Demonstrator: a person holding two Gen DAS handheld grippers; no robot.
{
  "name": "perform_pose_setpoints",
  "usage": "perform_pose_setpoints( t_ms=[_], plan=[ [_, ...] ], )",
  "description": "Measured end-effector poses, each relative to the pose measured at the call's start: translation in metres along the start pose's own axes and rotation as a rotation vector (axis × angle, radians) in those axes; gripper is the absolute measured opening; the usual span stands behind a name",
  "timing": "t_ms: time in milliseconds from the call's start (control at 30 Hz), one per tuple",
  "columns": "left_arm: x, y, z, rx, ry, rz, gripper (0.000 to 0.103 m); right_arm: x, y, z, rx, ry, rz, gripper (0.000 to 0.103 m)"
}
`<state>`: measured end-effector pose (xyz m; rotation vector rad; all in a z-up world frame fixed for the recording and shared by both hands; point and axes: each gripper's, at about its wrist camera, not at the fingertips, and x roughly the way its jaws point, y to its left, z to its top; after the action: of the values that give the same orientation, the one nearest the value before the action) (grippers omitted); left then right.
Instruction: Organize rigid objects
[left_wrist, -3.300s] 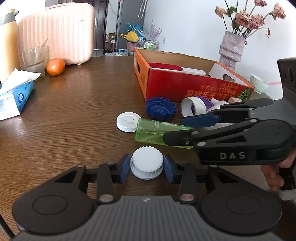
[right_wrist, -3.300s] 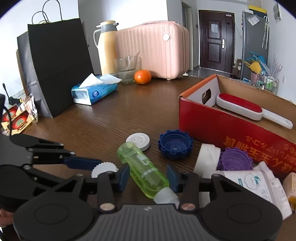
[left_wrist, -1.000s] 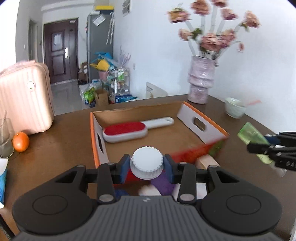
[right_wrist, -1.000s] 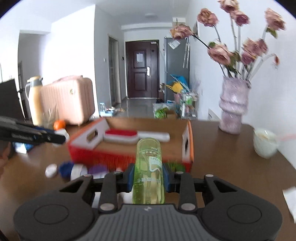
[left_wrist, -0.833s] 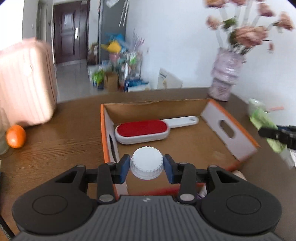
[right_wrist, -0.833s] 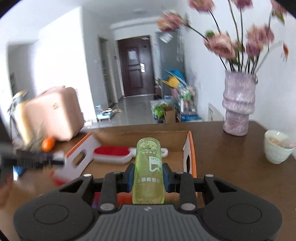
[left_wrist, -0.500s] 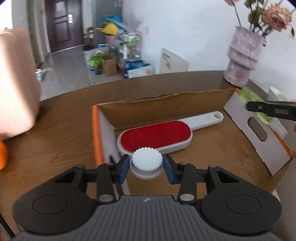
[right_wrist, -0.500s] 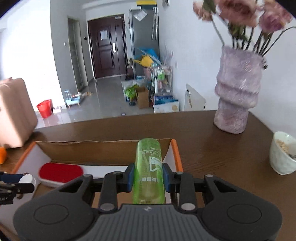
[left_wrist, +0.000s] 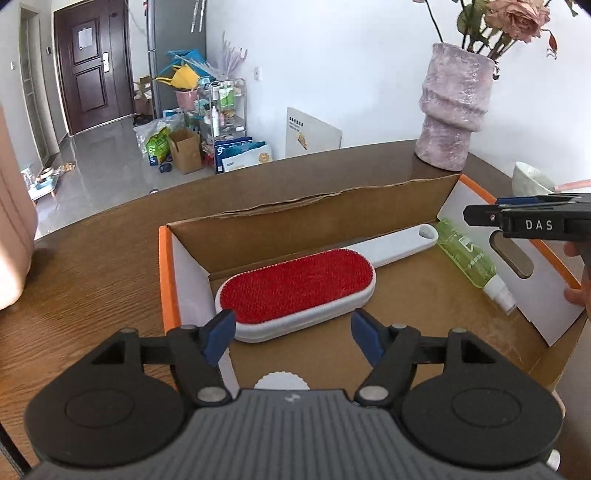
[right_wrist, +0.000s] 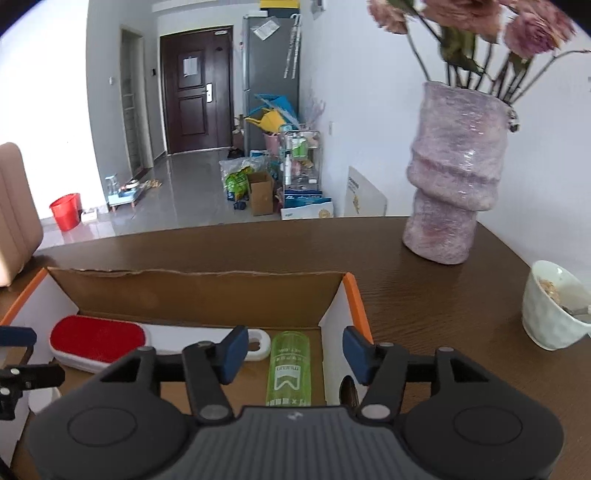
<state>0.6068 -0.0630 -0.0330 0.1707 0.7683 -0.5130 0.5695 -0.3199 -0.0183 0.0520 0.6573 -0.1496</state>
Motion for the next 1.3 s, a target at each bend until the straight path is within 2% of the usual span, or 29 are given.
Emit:
perform_pose_setpoints(
  t_ms=[167, 267, 300, 433, 667, 800, 967, 1167, 1300],
  plan=[
    [-0.002, -0.011, 0.002, 0.013, -0.012, 0.005, 0.079, -0.002, -0.011, 0.000, 0.034, 0.000, 0.022, 0.061],
    [-0.015, -0.021, 0.001, 0.033, -0.059, -0.022, 0.089, -0.016, -0.012, 0.002, 0.030, -0.016, 0.033, 0.063],
    [-0.022, -0.026, 0.000, 0.047, -0.080, -0.024, 0.094, -0.024, -0.010, 0.001, 0.020, -0.028, 0.040, 0.063],
    [-0.049, -0.044, -0.001, 0.061, -0.137, 0.007, 0.100, -0.062, -0.009, 0.001, -0.005, -0.064, 0.065, 0.070],
    [-0.119, -0.070, -0.026, 0.030, -0.254, 0.052, 0.103, -0.146, -0.014, -0.025, -0.017, -0.125, 0.125, 0.083],
    [-0.167, -0.084, -0.053, 0.006, -0.314, 0.101, 0.103, -0.194, -0.015, -0.056, -0.021, -0.153, 0.161, 0.085],
    [-0.225, -0.106, -0.104, -0.033, -0.396, 0.181, 0.103, -0.251, -0.007, -0.100, -0.044, -0.210, 0.209, 0.087],
    [-0.281, -0.124, -0.171, -0.108, -0.466, 0.201, 0.103, -0.308, 0.010, -0.161, -0.066, -0.247, 0.251, 0.089],
    [-0.308, -0.137, -0.218, -0.133, -0.477, 0.231, 0.103, -0.336, 0.014, -0.198, -0.067, -0.259, 0.275, 0.089]
  ],
)
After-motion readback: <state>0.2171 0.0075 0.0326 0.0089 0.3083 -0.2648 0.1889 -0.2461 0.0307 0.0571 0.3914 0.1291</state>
